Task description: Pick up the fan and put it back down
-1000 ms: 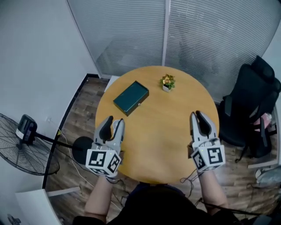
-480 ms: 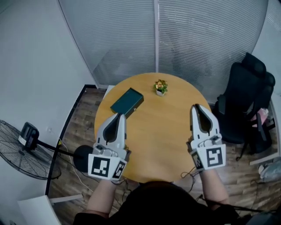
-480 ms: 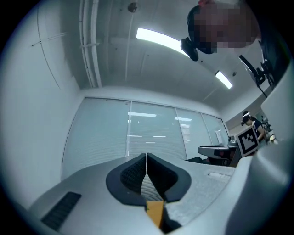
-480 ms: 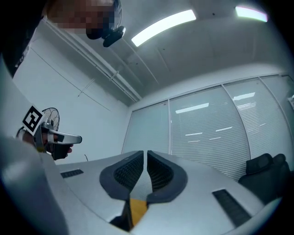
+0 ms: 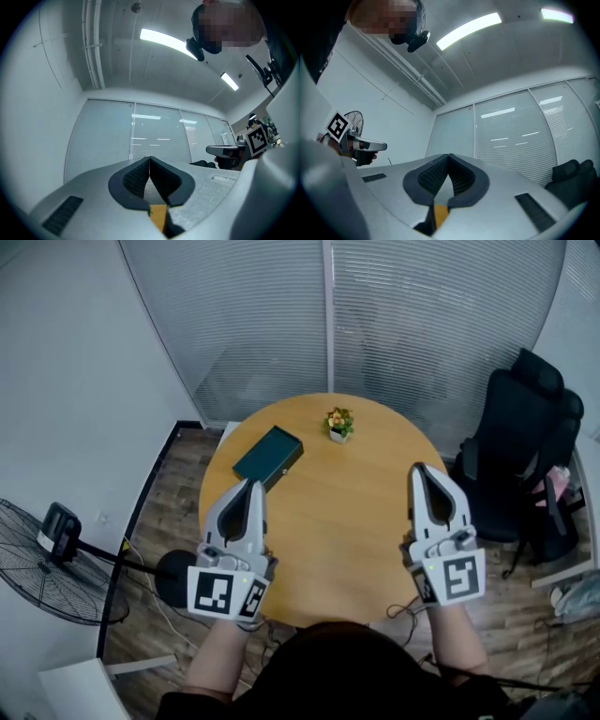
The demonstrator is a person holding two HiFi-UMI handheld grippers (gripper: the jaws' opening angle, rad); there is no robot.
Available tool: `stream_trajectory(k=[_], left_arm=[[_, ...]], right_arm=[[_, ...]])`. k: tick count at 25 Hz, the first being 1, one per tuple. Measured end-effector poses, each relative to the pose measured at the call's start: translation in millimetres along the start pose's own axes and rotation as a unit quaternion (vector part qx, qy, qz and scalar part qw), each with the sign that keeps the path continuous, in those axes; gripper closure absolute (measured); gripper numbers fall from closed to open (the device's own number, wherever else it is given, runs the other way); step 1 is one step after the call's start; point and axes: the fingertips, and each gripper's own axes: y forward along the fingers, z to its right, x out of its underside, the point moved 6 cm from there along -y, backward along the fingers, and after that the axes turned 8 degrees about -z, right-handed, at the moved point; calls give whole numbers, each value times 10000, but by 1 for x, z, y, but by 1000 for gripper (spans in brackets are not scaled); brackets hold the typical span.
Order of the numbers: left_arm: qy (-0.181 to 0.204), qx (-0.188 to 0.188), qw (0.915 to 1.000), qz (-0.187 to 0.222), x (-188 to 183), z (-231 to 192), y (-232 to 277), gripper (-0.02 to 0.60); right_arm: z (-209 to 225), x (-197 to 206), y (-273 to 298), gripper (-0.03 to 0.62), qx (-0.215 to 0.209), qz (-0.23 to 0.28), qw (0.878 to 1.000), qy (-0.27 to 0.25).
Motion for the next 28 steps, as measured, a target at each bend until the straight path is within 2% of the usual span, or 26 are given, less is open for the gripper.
stream_trajectory(k=[15,21,28], left_arm=[[3,-120,9999,-69,11,-1,0,574],[-42,-165,9997,-167,15,-5,3,574],[-33,-199,9997,-169,16,-6,4,574]], right_arm=[[2,11,6,589,-101,-24,9999,94],[4,7,12,589,-125,238,9995,183],[5,17,14,589,-152,-51,9996,216]])
